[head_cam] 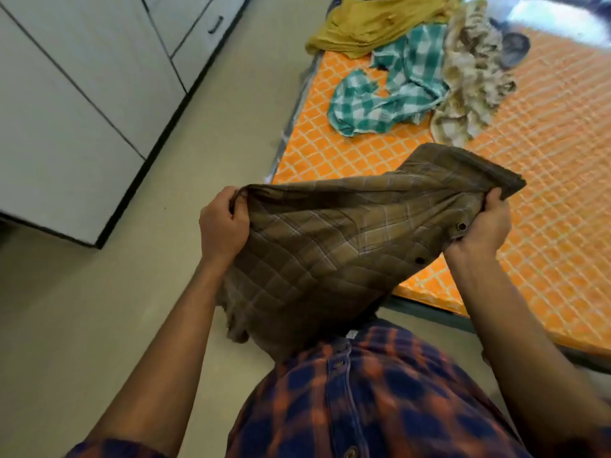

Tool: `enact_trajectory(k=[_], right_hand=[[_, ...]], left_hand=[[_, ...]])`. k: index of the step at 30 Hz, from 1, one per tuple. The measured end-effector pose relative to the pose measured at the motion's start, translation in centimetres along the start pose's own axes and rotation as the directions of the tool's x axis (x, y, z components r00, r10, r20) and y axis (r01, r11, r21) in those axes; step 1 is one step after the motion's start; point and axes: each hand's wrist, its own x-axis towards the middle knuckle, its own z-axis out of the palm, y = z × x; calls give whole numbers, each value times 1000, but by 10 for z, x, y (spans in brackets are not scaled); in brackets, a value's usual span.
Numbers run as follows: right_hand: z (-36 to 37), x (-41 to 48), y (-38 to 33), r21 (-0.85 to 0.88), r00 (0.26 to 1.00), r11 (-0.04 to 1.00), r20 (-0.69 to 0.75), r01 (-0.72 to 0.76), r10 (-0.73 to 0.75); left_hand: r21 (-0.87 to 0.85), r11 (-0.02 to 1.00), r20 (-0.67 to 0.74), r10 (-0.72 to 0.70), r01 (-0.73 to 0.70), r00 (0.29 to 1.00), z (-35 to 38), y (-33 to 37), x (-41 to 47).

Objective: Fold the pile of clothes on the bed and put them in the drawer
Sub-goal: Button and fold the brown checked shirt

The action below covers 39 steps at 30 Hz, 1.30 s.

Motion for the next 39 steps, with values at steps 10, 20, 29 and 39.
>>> enact_trajectory(k=[10,20,29,39], right_hand=[[164,275,-42,-210,932,915,-34,346,-360],[96,443,142,-953,804,286,249,102,540],[-57,374,221,-985,841,140,-12,-104,541],[13,342,225,-922,946,331,269,199,181]], left_hand=[[286,958,23,-33,25,999,198,100,256],[577,815,615,-388,-56,687,427,2,250],[721,643,616,-427,-257,662,454,-27,115],[270,926,796,-370,265,480,473,15,110]])
